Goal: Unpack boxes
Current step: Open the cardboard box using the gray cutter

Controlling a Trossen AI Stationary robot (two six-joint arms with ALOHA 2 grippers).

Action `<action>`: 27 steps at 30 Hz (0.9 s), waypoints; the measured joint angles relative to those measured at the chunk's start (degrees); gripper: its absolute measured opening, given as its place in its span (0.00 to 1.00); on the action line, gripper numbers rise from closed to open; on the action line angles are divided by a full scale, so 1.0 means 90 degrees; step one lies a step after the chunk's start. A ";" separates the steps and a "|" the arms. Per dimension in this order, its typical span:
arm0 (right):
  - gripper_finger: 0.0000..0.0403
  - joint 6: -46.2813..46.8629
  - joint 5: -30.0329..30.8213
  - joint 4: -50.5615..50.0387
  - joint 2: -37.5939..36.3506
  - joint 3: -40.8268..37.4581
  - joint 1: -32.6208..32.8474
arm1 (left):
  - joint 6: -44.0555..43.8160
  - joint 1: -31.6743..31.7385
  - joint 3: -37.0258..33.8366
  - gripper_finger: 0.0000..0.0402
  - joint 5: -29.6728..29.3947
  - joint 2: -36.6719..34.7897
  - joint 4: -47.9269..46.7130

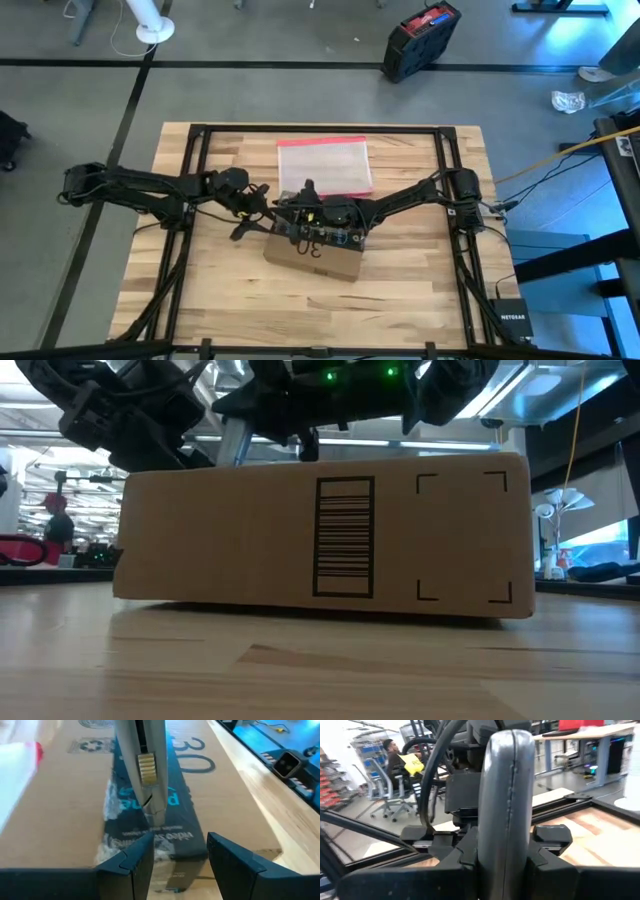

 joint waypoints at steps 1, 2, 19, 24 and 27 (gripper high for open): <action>0.16 -0.0027 0.0028 0.0004 0.0000 0.0000 0.0000 | 0.0037 0.0000 0.0000 0.43 -0.0052 0.0000 0.0023; 0.16 -0.0042 0.0032 0.0006 0.0000 0.0000 0.0000 | 0.0057 0.0000 0.0000 0.43 -0.0091 0.0000 0.0024; 0.16 -0.0175 0.0176 -0.0073 0.0024 0.0000 0.0002 | 0.0401 0.0172 0.0495 0.43 -0.0196 0.0963 0.0152; 0.16 -0.0343 0.0176 -0.0076 0.0025 0.0000 0.0005 | 0.0415 0.0172 0.0517 0.43 -0.0104 0.1163 0.0062; 0.16 -0.0379 0.0219 -0.0105 0.0027 0.0000 0.0007 | 0.0418 0.0172 0.0513 0.43 -0.0107 0.1168 0.0023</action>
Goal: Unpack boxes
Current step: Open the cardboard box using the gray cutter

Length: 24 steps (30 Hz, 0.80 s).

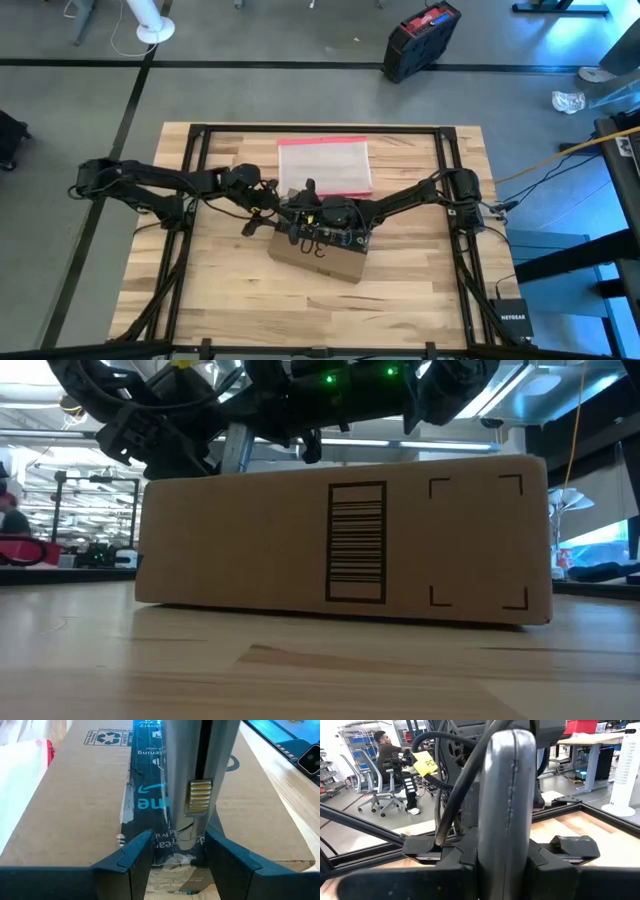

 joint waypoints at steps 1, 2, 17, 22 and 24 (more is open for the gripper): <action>0.16 -0.0040 0.0014 -0.0030 0.0000 0.0003 0.0000 | -0.0002 0.0000 0.0002 0.43 0.0000 0.0002 -0.0017; 0.16 -0.0100 0.0022 -0.0041 0.0000 0.0005 0.0000 | 0.0000 0.0000 0.0000 0.43 -0.0002 0.0002 -0.0032; 0.16 -0.0319 0.0221 -0.0015 0.0000 0.0005 -0.0010 | 0.0073 0.0027 -0.0012 0.43 -0.0010 0.0007 -0.0090; 0.16 -0.0188 0.0194 0.0036 0.0002 -0.0005 -0.0012 | 0.0092 0.0039 -0.0017 0.43 -0.0012 0.0012 -0.0087; 0.16 -0.0159 0.0190 0.0032 0.0003 -0.0005 -0.0010 | 0.0093 0.0039 -0.0020 0.43 -0.0012 0.0012 -0.0087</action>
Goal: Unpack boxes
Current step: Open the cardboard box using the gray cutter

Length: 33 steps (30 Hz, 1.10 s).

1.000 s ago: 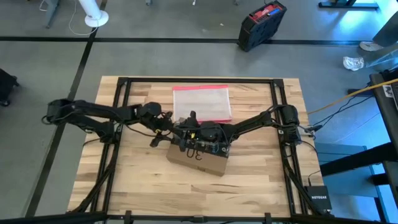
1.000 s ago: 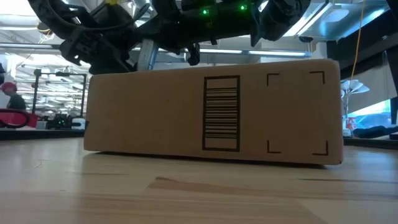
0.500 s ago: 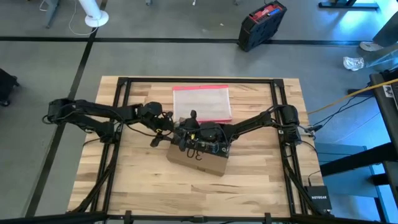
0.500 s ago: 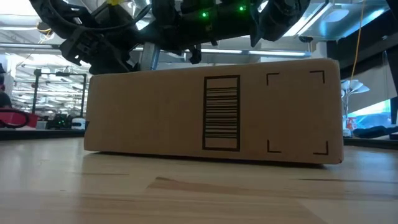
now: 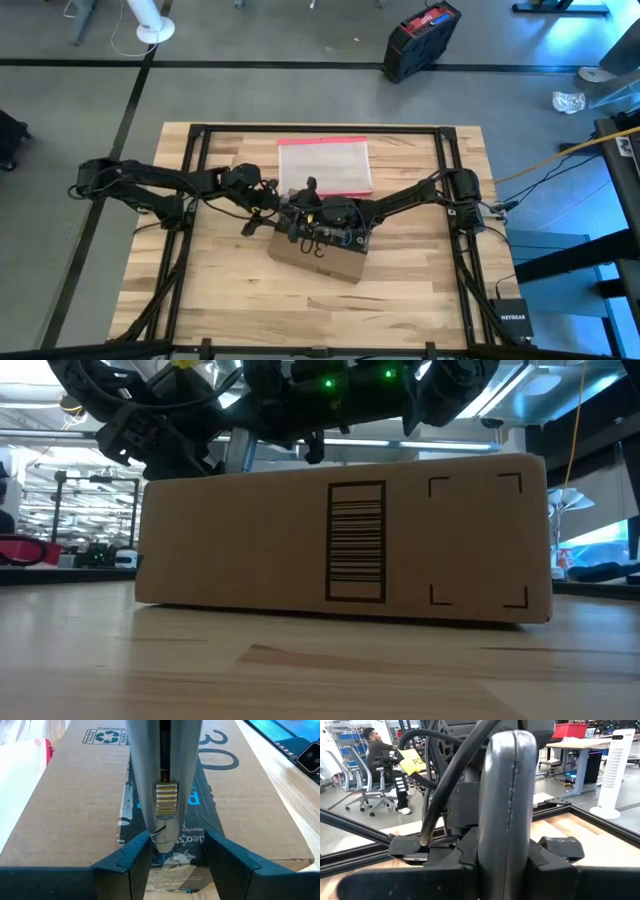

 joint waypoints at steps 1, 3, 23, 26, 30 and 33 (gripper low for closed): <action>0.16 0.0016 -0.0007 -0.0002 0.0000 0.0000 0.0000 | 0.0000 0.0000 0.0000 0.43 0.0000 0.0000 -0.0001; 0.16 0.0101 -0.0071 -0.0004 0.0000 0.0000 0.0014 | 0.0001 0.0003 -0.0002 0.43 -0.0004 0.0002 0.0000; 0.16 0.0186 0.0060 -0.0591 -0.0027 0.0029 0.0262 | 0.0048 0.0112 0.0000 0.43 0.0005 0.0007 -0.0108; 0.16 0.0181 0.0127 -0.0770 -0.0038 0.0034 0.0304 | 0.0056 0.0112 0.0000 0.43 -0.0002 0.0007 -0.0121; 0.16 0.0077 0.0156 -0.0860 -0.0039 0.0029 0.0330 | 0.0065 0.0114 0.0000 0.43 -0.0007 0.0007 -0.0126; 0.16 -0.0016 0.0149 -0.0865 -0.0040 0.0027 0.0330 | 0.0069 0.0114 0.0000 0.43 -0.0009 0.0007 -0.0144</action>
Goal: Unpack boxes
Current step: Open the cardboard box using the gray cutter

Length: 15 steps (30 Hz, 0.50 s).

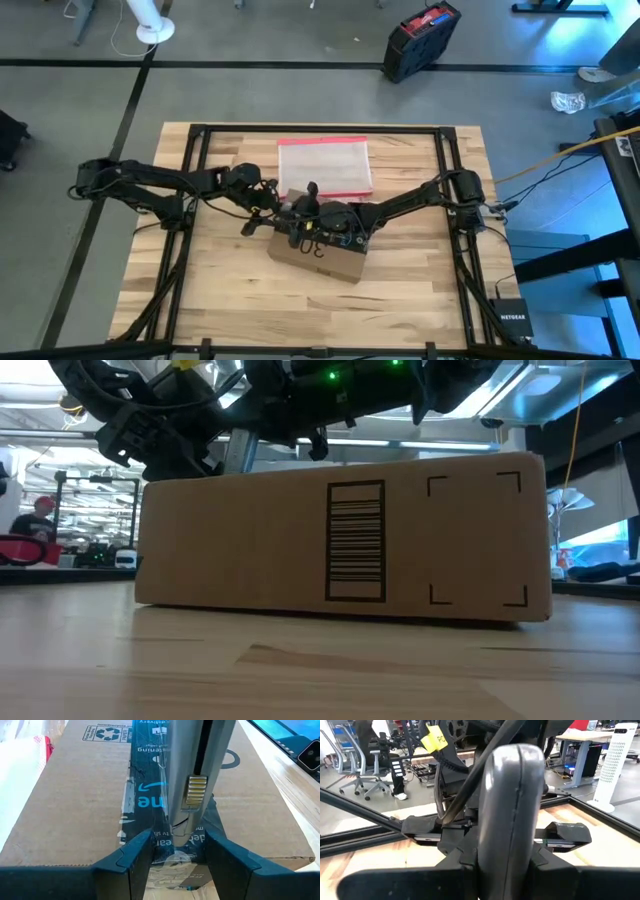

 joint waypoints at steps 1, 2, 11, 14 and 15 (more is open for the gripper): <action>0.16 -0.0019 -0.0020 -0.0035 -0.0018 -0.0002 -0.0003 | 0.0006 0.0000 0.0004 0.43 -0.0004 0.0000 -0.0025; 0.16 -0.0054 -0.0034 -0.0074 -0.0027 -0.0003 -0.0005 | 0.0021 0.0000 0.0005 0.43 -0.0017 0.0000 -0.0049; 0.16 -0.0585 -0.0057 -0.0404 -0.0256 -0.0027 -0.0064 | 0.0046 0.0005 0.0009 0.43 -0.0025 0.0029 -0.0077; 0.16 -0.0568 -0.0129 -0.0697 -0.0364 -0.0027 -0.0111 | 0.0052 0.0011 0.0012 0.43 -0.0027 0.0089 -0.0037; 0.16 -0.0591 -0.0112 -0.0777 -0.0392 -0.0027 -0.0111 | 0.0054 0.0013 0.0017 0.43 -0.0027 0.0112 -0.0025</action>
